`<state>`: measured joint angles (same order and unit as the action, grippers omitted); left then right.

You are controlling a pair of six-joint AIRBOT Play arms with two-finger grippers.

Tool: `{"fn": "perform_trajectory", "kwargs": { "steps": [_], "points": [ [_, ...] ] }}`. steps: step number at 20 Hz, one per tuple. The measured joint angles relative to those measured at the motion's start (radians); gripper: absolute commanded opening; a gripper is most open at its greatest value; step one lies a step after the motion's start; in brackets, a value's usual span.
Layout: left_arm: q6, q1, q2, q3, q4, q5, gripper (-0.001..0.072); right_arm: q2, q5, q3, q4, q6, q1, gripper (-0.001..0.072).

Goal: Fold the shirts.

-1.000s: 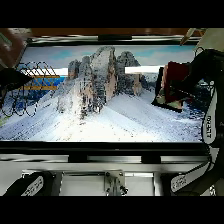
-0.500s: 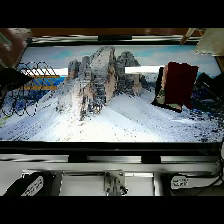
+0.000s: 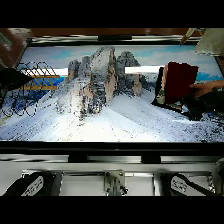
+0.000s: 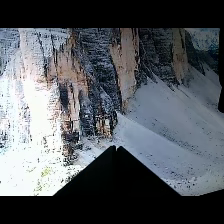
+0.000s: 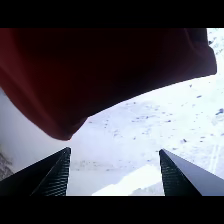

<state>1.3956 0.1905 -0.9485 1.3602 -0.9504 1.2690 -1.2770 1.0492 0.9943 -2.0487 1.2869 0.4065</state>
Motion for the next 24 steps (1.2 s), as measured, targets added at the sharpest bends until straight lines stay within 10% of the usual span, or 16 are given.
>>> {"fn": "perform_trajectory", "kwargs": {
  "steps": [10, 14, 15, 17, 18, 24],
  "points": [
    [0.004, -0.061, -0.040, 0.000, -0.027, -0.002, 0.0032, 0.248, 0.098, -0.084, 0.010, 0.179, -0.002, 0.0664],
    [0.078, -0.273, -0.139, 0.000, -0.299, 0.004, 0.0037, 0.346, 0.122, -0.087, 0.123, 0.234, -0.134, 0.0636],
    [0.120, -0.337, -0.172, 0.000, -0.402, 0.018, 0.0102, 0.352, 0.115, -0.085, 0.166, 0.233, -0.202, 0.0636],
    [0.185, -0.441, -0.233, 0.000, -0.557, 0.050, 0.0569, 0.331, 0.112, -0.069, 0.274, 0.201, -0.349, 0.0641],
    [0.209, -0.480, -0.263, 0.000, -0.612, 0.070, 0.0649, 0.304, 0.125, -0.052, 0.325, 0.182, -0.419, 0.0667],
    [0.264, -0.578, -0.354, 0.000, -0.752, 0.163, 0.0650, 0.079, 0.286, 0.106, 0.486, 0.130, -0.652, 0.0666]
  ]
}}
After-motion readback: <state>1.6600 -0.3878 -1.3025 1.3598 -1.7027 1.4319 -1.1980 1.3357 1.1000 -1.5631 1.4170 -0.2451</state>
